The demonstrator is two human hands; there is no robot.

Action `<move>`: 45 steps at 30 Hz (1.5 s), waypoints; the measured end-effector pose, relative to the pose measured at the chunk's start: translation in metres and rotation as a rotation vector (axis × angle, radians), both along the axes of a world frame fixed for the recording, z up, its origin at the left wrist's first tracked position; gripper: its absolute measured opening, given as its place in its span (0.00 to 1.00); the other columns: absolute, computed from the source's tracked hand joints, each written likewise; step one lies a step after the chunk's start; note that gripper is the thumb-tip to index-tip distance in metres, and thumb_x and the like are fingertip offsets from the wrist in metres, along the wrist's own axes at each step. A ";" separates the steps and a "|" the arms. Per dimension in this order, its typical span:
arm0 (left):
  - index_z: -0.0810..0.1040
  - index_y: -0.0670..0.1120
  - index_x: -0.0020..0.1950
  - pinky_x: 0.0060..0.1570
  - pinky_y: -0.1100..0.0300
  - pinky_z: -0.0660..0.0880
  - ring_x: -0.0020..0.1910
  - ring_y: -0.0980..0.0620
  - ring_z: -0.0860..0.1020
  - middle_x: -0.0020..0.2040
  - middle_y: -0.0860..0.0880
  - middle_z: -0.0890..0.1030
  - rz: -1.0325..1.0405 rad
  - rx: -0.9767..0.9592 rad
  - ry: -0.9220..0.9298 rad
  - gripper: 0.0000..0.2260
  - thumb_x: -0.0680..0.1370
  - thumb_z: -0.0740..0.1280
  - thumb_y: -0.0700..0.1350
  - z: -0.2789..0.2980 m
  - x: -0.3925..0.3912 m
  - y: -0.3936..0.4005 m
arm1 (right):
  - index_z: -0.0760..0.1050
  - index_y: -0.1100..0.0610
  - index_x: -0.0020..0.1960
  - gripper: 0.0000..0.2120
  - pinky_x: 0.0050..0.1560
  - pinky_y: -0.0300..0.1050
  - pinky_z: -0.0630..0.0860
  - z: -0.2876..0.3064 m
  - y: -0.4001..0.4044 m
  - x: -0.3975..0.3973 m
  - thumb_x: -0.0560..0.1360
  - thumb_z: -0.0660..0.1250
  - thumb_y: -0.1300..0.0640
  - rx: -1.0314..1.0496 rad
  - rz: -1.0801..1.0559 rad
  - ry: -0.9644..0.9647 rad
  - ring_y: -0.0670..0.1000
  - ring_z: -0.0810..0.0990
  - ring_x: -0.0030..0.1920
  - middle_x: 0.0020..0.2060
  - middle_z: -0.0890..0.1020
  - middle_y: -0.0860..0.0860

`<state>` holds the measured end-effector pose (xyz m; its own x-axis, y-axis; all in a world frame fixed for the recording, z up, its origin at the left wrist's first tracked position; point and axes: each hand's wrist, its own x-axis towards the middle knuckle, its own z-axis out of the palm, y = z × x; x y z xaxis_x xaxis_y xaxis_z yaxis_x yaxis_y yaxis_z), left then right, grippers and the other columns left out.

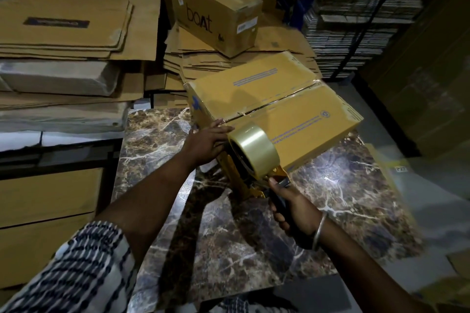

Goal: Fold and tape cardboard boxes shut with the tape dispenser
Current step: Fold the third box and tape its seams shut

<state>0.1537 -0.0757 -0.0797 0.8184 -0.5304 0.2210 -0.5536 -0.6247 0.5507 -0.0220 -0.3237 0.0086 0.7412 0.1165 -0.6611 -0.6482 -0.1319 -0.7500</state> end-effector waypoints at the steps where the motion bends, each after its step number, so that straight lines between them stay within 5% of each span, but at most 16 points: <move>1: 0.84 0.43 0.59 0.65 0.41 0.70 0.77 0.45 0.60 0.71 0.48 0.75 0.005 0.006 0.007 0.17 0.78 0.63 0.49 0.000 0.000 0.000 | 0.69 0.57 0.35 0.30 0.24 0.41 0.56 0.002 0.000 0.001 0.67 0.64 0.29 0.000 0.008 0.008 0.52 0.59 0.22 0.26 0.65 0.54; 3: 0.84 0.46 0.60 0.64 0.37 0.70 0.77 0.51 0.58 0.72 0.52 0.74 0.015 0.016 0.047 0.17 0.79 0.62 0.52 0.002 0.001 0.001 | 0.68 0.57 0.34 0.29 0.25 0.42 0.55 0.003 -0.001 0.001 0.67 0.63 0.29 0.014 0.018 0.029 0.51 0.59 0.22 0.26 0.64 0.54; 6: 0.83 0.49 0.63 0.65 0.39 0.70 0.78 0.47 0.59 0.72 0.52 0.74 0.012 0.025 0.066 0.13 0.79 0.69 0.42 0.007 0.001 0.000 | 0.68 0.57 0.33 0.30 0.26 0.43 0.52 0.001 -0.001 -0.001 0.65 0.63 0.28 0.047 -0.014 0.079 0.50 0.58 0.22 0.26 0.64 0.53; 8: 0.81 0.53 0.65 0.68 0.32 0.62 0.79 0.48 0.58 0.74 0.55 0.72 0.028 0.110 0.055 0.16 0.79 0.69 0.42 0.014 -0.005 -0.004 | 0.68 0.57 0.33 0.29 0.26 0.42 0.51 -0.002 0.000 -0.002 0.67 0.62 0.29 0.075 -0.032 0.092 0.50 0.57 0.22 0.25 0.63 0.53; 11: 0.84 0.49 0.53 0.62 0.20 0.54 0.76 0.45 0.66 0.67 0.51 0.79 -0.011 0.129 -0.071 0.10 0.76 0.68 0.40 0.011 -0.020 -0.009 | 0.68 0.58 0.33 0.30 0.28 0.44 0.50 -0.006 -0.002 -0.002 0.69 0.63 0.29 0.083 -0.024 0.068 0.50 0.57 0.21 0.25 0.63 0.54; 15: 0.84 0.49 0.56 0.68 0.25 0.53 0.77 0.55 0.61 0.70 0.51 0.76 -0.008 0.084 0.072 0.12 0.76 0.69 0.39 0.005 -0.031 -0.013 | 0.69 0.58 0.32 0.30 0.29 0.46 0.49 -0.005 -0.002 -0.002 0.70 0.62 0.30 0.088 -0.015 0.071 0.50 0.57 0.22 0.25 0.63 0.53; 22: 0.83 0.50 0.58 0.61 0.32 0.65 0.70 0.46 0.73 0.70 0.49 0.76 0.081 0.127 -0.004 0.17 0.73 0.72 0.35 0.014 -0.027 -0.017 | 0.68 0.58 0.32 0.30 0.29 0.46 0.50 0.004 0.000 0.008 0.69 0.61 0.29 0.058 0.001 0.086 0.50 0.59 0.20 0.25 0.65 0.53; 26: 0.84 0.52 0.53 0.61 0.24 0.63 0.72 0.46 0.71 0.64 0.50 0.81 0.074 0.096 0.026 0.11 0.75 0.72 0.38 0.019 -0.029 -0.020 | 0.68 0.58 0.32 0.29 0.27 0.44 0.52 0.009 -0.007 -0.002 0.69 0.62 0.31 0.065 0.003 0.035 0.50 0.58 0.21 0.24 0.64 0.54; 30: 0.80 0.59 0.50 0.51 0.30 0.72 0.72 0.44 0.72 0.59 0.52 0.83 -0.004 -0.003 -0.054 0.15 0.72 0.70 0.38 0.020 -0.029 -0.019 | 0.67 0.57 0.33 0.27 0.27 0.43 0.51 0.008 -0.013 -0.019 0.75 0.60 0.34 0.072 -0.025 0.033 0.50 0.57 0.22 0.25 0.63 0.54; 33: 0.83 0.56 0.55 0.54 0.27 0.70 0.74 0.48 0.70 0.65 0.60 0.79 -0.004 0.041 -0.065 0.15 0.73 0.69 0.40 0.007 -0.022 -0.017 | 0.67 0.57 0.34 0.26 0.29 0.46 0.48 0.004 -0.016 -0.024 0.78 0.60 0.37 0.080 -0.039 0.019 0.50 0.56 0.22 0.25 0.63 0.54; 35: 0.81 0.59 0.61 0.63 0.34 0.68 0.76 0.54 0.64 0.69 0.66 0.73 -0.010 0.049 -0.017 0.16 0.76 0.62 0.47 0.008 -0.021 -0.017 | 0.67 0.57 0.37 0.24 0.29 0.45 0.49 -0.001 -0.015 -0.027 0.78 0.63 0.38 0.081 -0.052 -0.011 0.50 0.57 0.23 0.26 0.64 0.53; 38: 0.79 0.51 0.68 0.66 0.56 0.51 0.78 0.53 0.62 0.70 0.58 0.75 0.047 0.109 0.015 0.17 0.80 0.65 0.41 0.021 -0.022 -0.030 | 0.69 0.55 0.41 0.21 0.26 0.42 0.52 -0.007 -0.013 -0.027 0.75 0.68 0.37 0.089 -0.102 -0.045 0.49 0.60 0.25 0.30 0.67 0.52; 41: 0.78 0.54 0.70 0.72 0.44 0.43 0.79 0.52 0.60 0.72 0.58 0.72 0.085 0.139 0.012 0.19 0.79 0.67 0.43 0.022 -0.027 -0.037 | 0.70 0.56 0.37 0.22 0.24 0.41 0.52 -0.007 -0.013 -0.024 0.75 0.64 0.38 0.109 -0.124 -0.021 0.49 0.58 0.23 0.29 0.66 0.53; 43: 0.79 0.55 0.68 0.69 0.27 0.45 0.80 0.50 0.58 0.75 0.61 0.67 -0.007 0.140 0.034 0.18 0.77 0.64 0.50 0.012 -0.029 -0.030 | 0.69 0.56 0.36 0.22 0.23 0.39 0.52 -0.007 -0.014 -0.025 0.75 0.63 0.38 0.109 -0.122 -0.022 0.49 0.58 0.23 0.27 0.66 0.53; 45: 0.80 0.56 0.66 0.64 0.20 0.48 0.80 0.48 0.54 0.75 0.65 0.61 -0.073 0.121 0.036 0.19 0.75 0.65 0.53 0.005 -0.031 -0.027 | 0.69 0.56 0.39 0.20 0.23 0.38 0.55 -0.010 -0.012 -0.027 0.75 0.63 0.39 0.104 -0.128 -0.049 0.49 0.59 0.23 0.28 0.67 0.51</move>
